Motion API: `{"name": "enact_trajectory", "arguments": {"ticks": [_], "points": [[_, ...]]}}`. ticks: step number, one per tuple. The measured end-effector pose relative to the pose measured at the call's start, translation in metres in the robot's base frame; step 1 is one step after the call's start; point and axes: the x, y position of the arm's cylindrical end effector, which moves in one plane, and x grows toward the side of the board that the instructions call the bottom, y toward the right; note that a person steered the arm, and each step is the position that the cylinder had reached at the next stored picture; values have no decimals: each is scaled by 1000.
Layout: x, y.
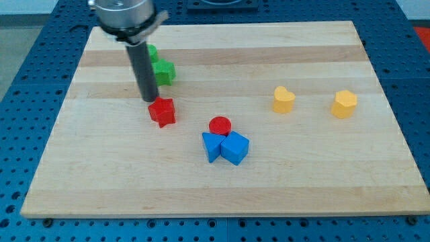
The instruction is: Move the red star closer to the blue triangle and the red circle
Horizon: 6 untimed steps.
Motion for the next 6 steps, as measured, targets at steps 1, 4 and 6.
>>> {"name": "enact_trajectory", "arguments": {"ticks": [1, 4, 6], "points": [[7, 1], [60, 78], [63, 78]]}}
